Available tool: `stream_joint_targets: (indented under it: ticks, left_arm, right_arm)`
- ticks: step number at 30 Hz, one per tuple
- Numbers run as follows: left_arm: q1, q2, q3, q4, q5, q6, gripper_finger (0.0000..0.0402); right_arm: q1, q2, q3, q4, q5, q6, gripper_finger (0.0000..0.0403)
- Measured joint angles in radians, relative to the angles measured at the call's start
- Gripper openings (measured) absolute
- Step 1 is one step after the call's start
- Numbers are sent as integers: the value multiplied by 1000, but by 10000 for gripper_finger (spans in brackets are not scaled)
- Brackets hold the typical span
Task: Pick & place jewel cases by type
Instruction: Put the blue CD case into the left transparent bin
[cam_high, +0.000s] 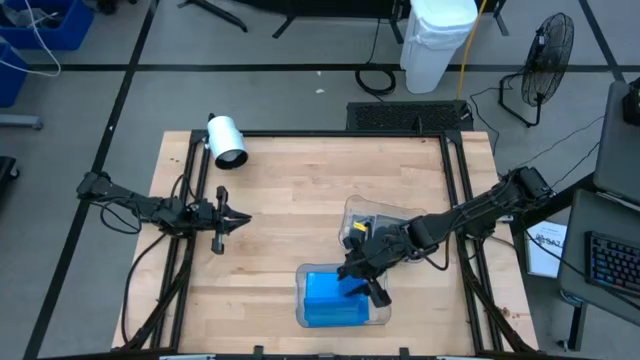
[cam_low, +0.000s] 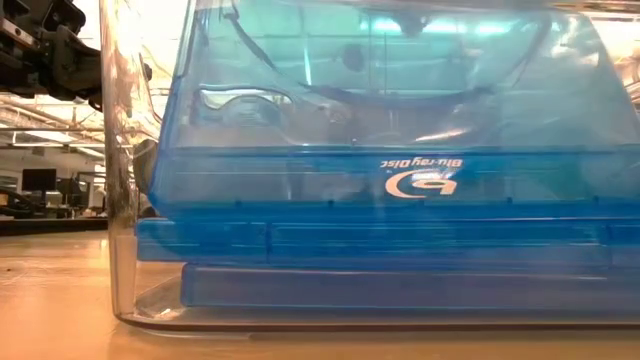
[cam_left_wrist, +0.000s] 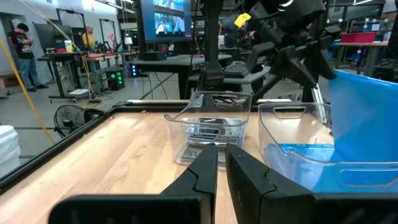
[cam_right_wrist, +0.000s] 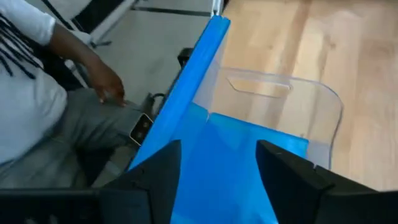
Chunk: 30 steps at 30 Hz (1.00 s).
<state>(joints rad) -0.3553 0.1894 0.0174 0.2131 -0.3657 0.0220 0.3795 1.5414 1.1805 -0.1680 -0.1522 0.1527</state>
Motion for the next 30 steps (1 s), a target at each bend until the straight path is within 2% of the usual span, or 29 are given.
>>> stream_joint_targets:
  ticks: [4,24,30]
  left_arm:
    - [0,0,0,0,0,0,37]
    - [0,0,0,-1,0,0,37]
    - [0,0,0,0,0,0,37]
  right_arm:
    - [-1,0,0,39,-38,5,206]
    - [0,0,0,93,-188,151,197]
    - [0,21,0,62,-186,150,196]
